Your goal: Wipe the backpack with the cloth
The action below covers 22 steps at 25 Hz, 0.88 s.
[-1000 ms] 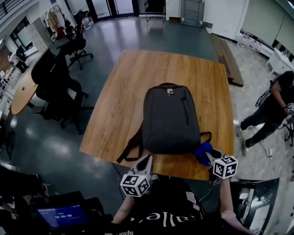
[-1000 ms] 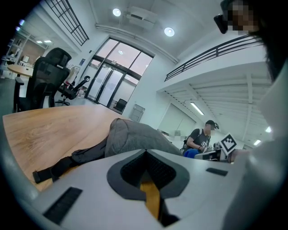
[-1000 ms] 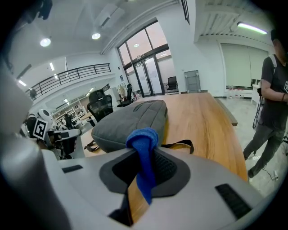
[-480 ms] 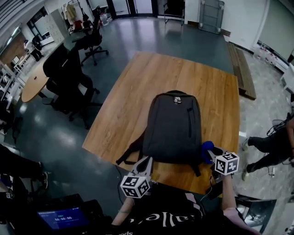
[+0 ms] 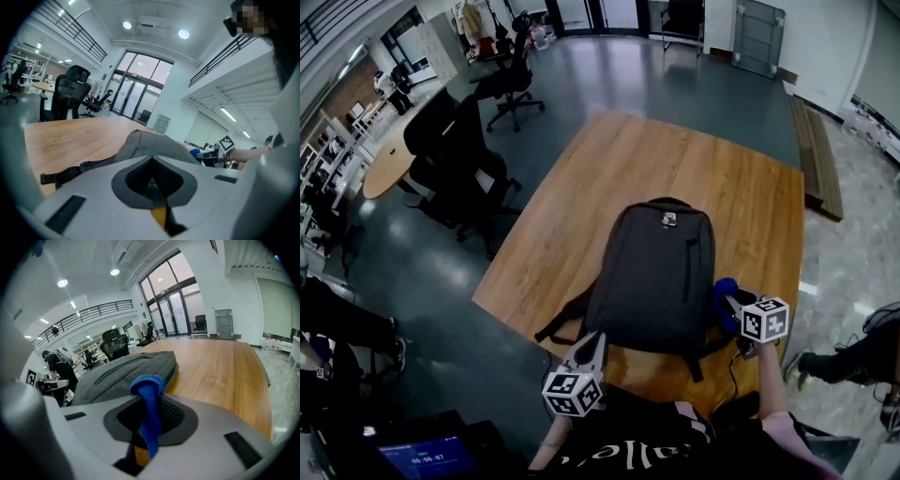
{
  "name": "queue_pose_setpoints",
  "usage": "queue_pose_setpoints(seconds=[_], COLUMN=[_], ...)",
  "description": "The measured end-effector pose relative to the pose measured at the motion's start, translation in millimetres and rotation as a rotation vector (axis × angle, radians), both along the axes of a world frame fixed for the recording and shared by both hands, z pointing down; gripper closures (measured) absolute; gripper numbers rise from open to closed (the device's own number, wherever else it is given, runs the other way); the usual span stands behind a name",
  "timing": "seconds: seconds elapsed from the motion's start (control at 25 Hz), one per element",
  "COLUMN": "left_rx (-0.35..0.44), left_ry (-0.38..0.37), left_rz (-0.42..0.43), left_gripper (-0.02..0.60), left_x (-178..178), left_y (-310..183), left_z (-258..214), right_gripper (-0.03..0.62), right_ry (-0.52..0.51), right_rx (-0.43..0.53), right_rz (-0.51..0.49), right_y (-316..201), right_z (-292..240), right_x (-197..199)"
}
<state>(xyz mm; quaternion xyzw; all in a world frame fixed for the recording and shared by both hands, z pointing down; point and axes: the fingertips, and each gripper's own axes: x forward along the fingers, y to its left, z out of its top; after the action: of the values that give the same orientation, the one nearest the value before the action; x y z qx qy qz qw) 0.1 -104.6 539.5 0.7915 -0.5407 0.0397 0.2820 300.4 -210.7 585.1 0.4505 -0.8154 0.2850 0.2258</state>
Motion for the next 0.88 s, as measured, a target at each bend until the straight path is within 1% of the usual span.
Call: queue_pose_setpoints(seconds=[0.12,0.28,0.36,0.48,0.68,0.88], left_rx=[-0.02,-0.043,-0.054,-0.071,-0.1,-0.117], left_ry=[-0.012,-0.03,-0.038,-0.048,-0.06,-0.072], left_rz=[-0.028,-0.05,-0.056,-0.066,-0.094,-0.12], left_gripper=[0.581,0.581,0.581,0.581,0.581,0.581], left_x=[2,26,30,29,24,18], left_y=[1,12,15,17,22,21], left_z=[2,19,24,27,31,35], right_gripper=[0.539,0.539,0.539,0.539,0.539,0.539], right_ry=[0.002,0.01,0.022,0.039,0.029,0.058], right_rx=[0.004,0.018,0.021,0.022,0.016,0.007], right_rz=[-0.019,-0.043,-0.054,-0.062,-0.052,-0.086], right_y=[-29,-60,-78,-107,-152,-187], right_z=[0,14,19,22,26,32], right_x=[8,34,40,44,50,51])
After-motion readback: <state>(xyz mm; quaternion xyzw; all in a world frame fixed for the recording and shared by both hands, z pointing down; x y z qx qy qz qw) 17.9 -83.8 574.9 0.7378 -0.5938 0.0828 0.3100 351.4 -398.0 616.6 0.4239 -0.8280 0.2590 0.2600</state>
